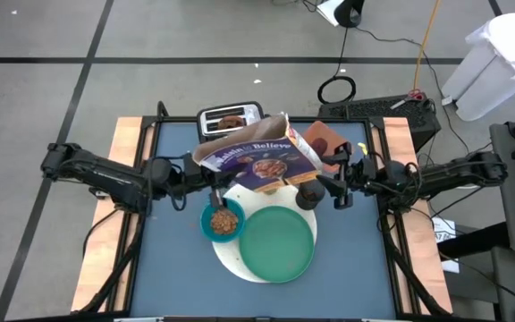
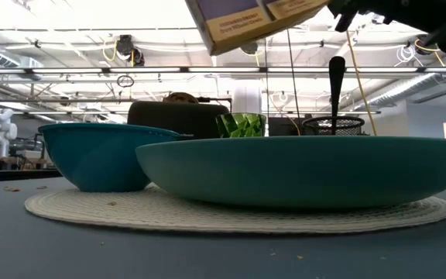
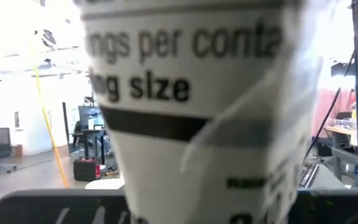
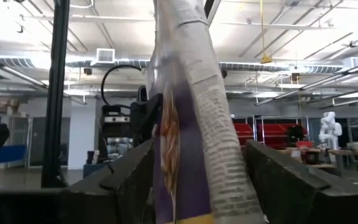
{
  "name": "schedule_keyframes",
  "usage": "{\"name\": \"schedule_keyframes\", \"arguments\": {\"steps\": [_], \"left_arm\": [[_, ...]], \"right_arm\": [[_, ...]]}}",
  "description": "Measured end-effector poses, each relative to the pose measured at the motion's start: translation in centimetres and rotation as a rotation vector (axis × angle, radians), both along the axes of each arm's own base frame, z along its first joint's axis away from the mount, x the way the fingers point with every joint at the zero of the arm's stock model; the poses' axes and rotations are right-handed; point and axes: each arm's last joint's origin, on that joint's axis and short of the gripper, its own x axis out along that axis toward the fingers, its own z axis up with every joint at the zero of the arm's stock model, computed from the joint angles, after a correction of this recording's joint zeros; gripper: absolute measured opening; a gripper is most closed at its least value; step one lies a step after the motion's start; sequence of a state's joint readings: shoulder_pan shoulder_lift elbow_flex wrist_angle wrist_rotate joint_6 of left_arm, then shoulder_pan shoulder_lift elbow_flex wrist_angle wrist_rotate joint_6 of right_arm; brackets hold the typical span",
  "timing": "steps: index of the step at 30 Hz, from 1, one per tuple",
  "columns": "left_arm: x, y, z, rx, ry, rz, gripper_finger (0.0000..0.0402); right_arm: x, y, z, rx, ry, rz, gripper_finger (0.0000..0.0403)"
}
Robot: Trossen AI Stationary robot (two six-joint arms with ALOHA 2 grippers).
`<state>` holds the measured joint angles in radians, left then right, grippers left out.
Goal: Arrange a breakfast setting
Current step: Pour the cereal from the purple cereal box into the blue bowl
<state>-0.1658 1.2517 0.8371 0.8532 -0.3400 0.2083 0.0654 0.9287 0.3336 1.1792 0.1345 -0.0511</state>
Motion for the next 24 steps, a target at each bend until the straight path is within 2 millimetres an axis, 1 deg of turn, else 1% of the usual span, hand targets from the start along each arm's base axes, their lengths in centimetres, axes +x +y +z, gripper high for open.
{"name": "schedule_keyframes", "arguments": {"steps": [4, 9, 12, 19, 24], "left_arm": [[-1.6, 0.3, 1.2, 0.013, 0.006, 0.035, 0.0075], [-4.4, 0.9, 2.9, 0.031, 0.018, 0.129, 0.0075], [-6.4, 1.3, 3.8, 0.033, 0.031, 0.207, 0.0075], [-11.0, 2.4, 5.1, -0.001, 0.091, 0.453, 0.0075], [-13.5, 3.2, 5.4, -0.031, 0.157, 0.627, 0.0075]], "right_arm": [[-0.4, 0.0, 0.2, -0.021, 0.008, -0.01, 0.0247], [-0.9, -0.1, 0.6, -0.022, 0.002, -0.012, 0.0247], [-1.1, -0.1, 0.7, -0.022, 0.002, -0.012, 0.0247], [-1.3, -0.1, 0.7, -0.023, 0.018, -0.012, 0.0247], [-1.3, -0.1, 0.7, -0.023, 0.017, -0.012, 0.0247]]}}
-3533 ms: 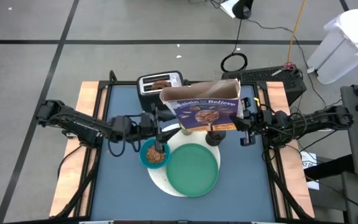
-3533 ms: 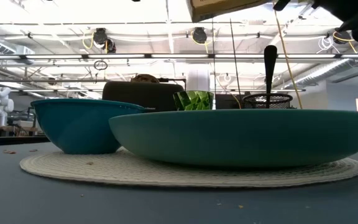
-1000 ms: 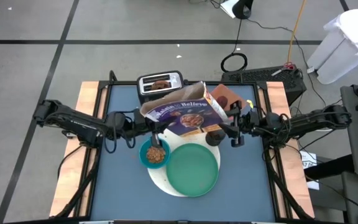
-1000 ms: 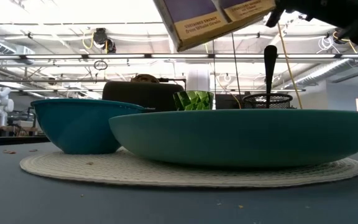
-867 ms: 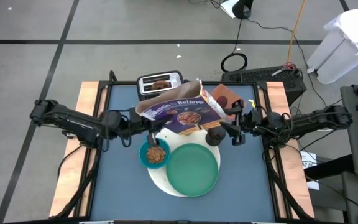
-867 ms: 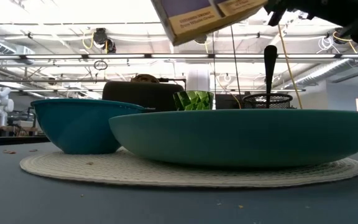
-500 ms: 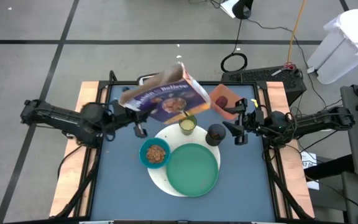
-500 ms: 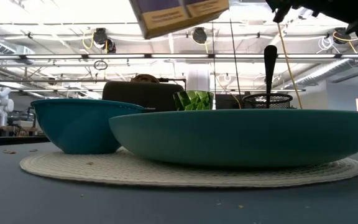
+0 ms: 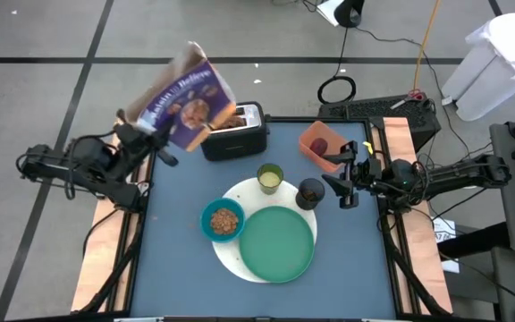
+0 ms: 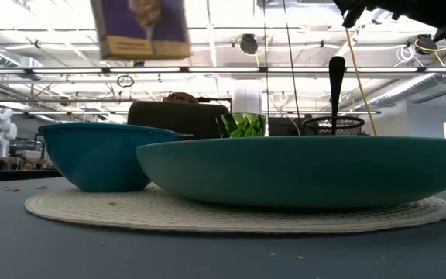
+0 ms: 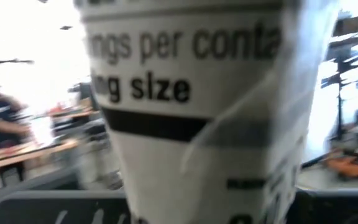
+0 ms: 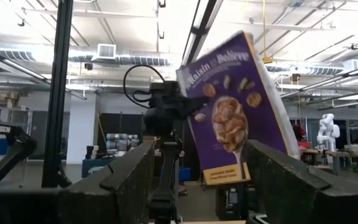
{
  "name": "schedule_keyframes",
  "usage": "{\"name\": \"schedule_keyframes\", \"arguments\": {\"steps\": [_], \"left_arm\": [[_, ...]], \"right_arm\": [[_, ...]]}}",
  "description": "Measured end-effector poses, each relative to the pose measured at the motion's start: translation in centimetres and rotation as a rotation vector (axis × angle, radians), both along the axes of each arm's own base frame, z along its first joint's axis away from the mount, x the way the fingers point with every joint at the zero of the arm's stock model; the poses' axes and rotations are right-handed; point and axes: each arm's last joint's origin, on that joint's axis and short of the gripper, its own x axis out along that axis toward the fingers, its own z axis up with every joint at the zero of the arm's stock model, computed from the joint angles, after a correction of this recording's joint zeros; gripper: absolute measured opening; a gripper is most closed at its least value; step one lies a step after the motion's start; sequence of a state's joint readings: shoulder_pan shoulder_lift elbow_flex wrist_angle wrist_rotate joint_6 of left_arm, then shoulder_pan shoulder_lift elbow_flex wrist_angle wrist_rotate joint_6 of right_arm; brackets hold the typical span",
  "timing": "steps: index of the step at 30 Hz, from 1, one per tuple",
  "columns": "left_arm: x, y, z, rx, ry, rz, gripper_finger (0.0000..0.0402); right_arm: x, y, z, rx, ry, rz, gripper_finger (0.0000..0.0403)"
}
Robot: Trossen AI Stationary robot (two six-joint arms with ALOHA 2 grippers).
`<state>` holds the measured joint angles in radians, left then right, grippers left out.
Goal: Arrange a breakfast setting
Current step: Pour the cereal from the purple cereal box into the blue bowl
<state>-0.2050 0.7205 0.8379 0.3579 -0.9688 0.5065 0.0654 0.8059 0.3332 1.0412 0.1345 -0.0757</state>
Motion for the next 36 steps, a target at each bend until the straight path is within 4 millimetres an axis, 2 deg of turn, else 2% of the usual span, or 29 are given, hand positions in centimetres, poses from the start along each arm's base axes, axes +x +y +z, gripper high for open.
{"name": "schedule_keyframes", "arguments": {"steps": [5, 10, 25, 30, 36], "left_arm": [[-1.2, 0.5, -0.5, -0.042, 0.091, 0.156, 0.0076], [-1.5, 0.7, -1.4, -0.079, 0.176, 0.258, 0.0076], [-1.7, 1.7, -6.1, -0.241, 0.261, 0.392, 0.0076], [-1.3, 2.2, -9.0, -0.278, 0.248, 0.453, 0.0076], [-0.9, 2.8, -13.4, -0.331, 0.211, 0.512, 0.0076]], "right_arm": [[0.0, 0.0, 0.0, 0.0, 0.0, 0.0, 0.0247], [0.0, 0.0, 0.0, 0.0, 0.0, 0.0, 0.0247], [0.0, 0.0, 0.0, 0.003, 0.0, 0.002, 0.0247], [0.0, 0.0, 0.0, 0.003, 0.0, 0.002, 0.0247], [0.0, 0.0, 0.0, 0.003, 0.0, 0.002, 0.0247]]}}
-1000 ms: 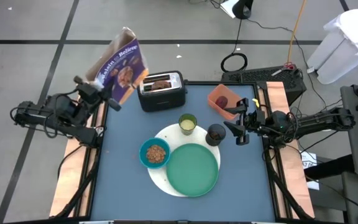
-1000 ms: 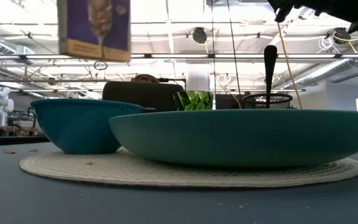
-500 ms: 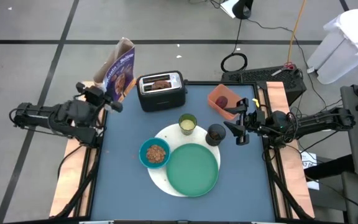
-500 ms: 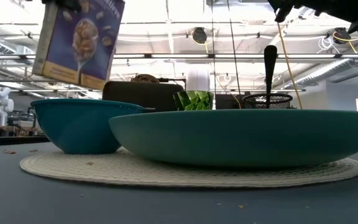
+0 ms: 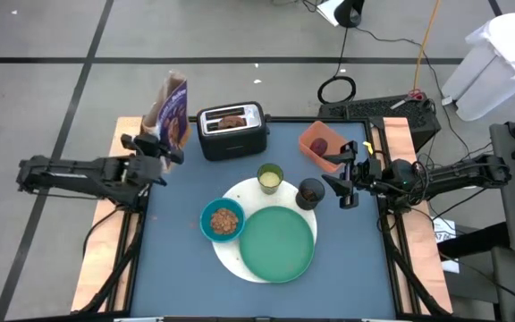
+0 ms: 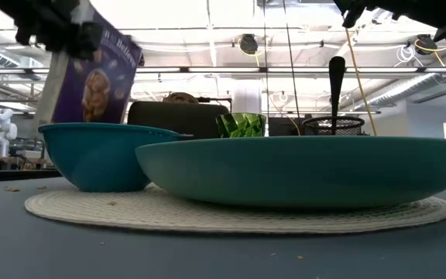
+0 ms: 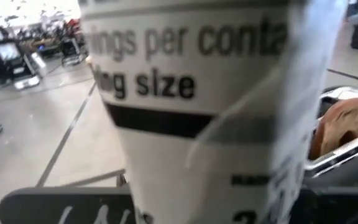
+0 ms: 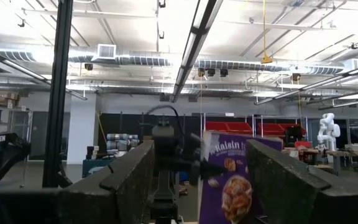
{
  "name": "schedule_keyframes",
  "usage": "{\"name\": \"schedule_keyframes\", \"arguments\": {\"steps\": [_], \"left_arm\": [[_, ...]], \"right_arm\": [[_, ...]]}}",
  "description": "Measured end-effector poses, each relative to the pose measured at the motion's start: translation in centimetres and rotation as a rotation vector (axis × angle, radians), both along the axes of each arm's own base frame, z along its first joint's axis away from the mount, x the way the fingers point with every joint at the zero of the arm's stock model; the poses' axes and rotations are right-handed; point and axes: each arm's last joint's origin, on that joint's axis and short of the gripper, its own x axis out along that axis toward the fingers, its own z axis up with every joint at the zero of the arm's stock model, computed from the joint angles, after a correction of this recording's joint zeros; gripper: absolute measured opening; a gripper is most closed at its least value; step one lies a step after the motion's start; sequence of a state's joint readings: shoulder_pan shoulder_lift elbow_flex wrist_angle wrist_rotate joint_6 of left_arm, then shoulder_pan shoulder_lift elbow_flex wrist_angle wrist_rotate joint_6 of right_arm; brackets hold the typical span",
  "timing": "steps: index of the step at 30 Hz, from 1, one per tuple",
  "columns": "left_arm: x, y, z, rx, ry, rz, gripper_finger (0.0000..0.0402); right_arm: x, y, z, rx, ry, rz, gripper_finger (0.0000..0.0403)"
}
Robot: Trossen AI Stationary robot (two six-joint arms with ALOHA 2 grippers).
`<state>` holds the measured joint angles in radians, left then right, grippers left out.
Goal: Arrange a breakfast setting
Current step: Pour the cereal from the purple cereal box into the blue bowl
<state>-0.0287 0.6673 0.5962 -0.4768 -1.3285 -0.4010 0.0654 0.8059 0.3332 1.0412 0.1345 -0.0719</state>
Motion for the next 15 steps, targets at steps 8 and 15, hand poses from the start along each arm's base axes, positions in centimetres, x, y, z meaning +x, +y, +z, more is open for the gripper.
{"name": "schedule_keyframes", "arguments": {"steps": [8, 15], "left_arm": [[0.1, 0.5, -4.6, -0.017, -0.053, 0.053, 0.0076], [0.1, 0.7, -6.3, -0.014, -0.096, 0.071, 0.0076]], "right_arm": [[0.0, 0.0, 0.0, 0.0, 0.0, 0.0, 0.0247], [0.1, 0.0, -0.2, -0.002, 0.028, 0.0, 0.0247]]}}
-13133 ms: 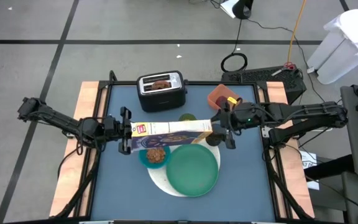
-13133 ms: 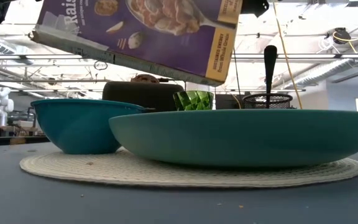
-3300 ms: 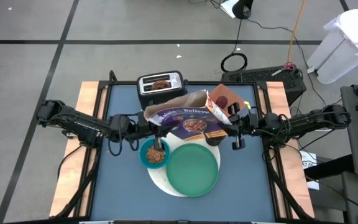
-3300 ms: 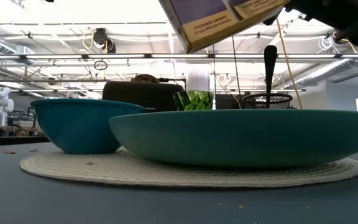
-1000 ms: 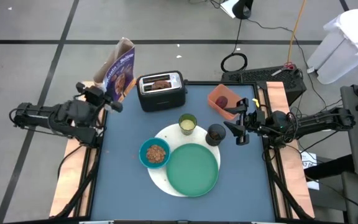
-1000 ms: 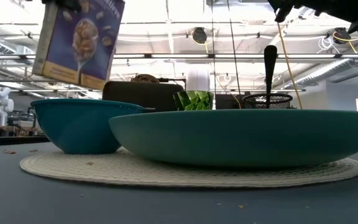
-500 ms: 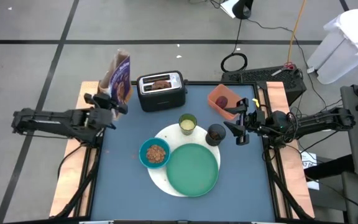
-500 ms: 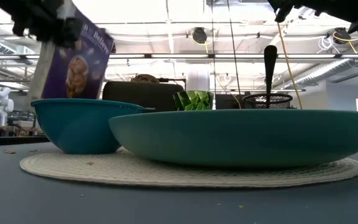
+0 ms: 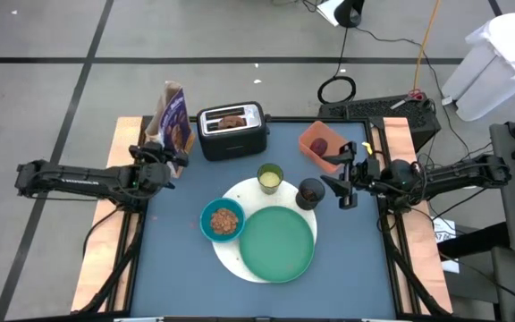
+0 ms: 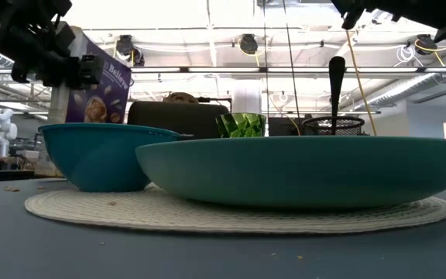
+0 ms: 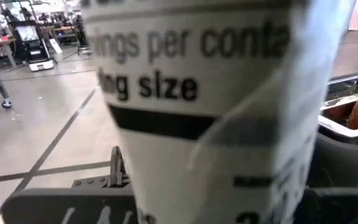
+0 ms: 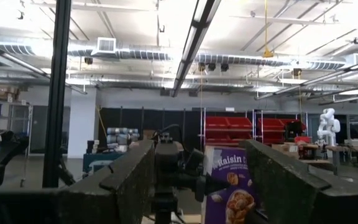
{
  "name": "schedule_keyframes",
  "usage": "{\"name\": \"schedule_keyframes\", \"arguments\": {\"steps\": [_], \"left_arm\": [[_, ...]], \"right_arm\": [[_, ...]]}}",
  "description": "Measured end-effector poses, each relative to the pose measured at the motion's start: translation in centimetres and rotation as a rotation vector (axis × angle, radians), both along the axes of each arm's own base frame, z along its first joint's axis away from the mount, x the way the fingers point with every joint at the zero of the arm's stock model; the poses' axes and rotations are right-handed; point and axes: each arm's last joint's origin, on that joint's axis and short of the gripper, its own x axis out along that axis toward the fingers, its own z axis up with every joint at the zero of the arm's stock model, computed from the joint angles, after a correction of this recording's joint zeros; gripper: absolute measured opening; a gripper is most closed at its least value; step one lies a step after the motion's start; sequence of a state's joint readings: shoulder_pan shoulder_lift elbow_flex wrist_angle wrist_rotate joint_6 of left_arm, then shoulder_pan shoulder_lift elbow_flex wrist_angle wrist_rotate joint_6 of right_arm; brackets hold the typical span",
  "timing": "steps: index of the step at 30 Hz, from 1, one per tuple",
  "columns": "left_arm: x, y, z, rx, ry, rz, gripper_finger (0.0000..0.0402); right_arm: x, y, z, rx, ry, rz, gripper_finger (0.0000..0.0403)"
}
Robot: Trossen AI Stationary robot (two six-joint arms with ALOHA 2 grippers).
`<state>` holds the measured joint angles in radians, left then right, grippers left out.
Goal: Arrange a breakfast setting
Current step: Pour the cereal from the purple cereal box into the blue bowl
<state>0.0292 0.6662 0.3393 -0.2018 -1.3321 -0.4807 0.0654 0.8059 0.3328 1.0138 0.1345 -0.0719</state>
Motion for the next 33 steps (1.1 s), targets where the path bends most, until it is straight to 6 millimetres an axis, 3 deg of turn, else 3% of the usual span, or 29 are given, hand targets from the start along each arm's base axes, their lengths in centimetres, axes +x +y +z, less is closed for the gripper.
{"name": "schedule_keyframes", "arguments": {"steps": [22, 33], "left_arm": [[0.02, -0.01, -0.08, -0.01, -0.017, -0.007, 0.0081], [0.05, -0.03, -0.13, -0.022, -0.045, -0.014, 0.021]], "right_arm": [[0.08, 0.01, -0.16, -0.001, 0.018, 0.0, 0.0247], [0.08, 0.01, -0.16, -0.001, 0.018, 0.0, 0.0247]]}}
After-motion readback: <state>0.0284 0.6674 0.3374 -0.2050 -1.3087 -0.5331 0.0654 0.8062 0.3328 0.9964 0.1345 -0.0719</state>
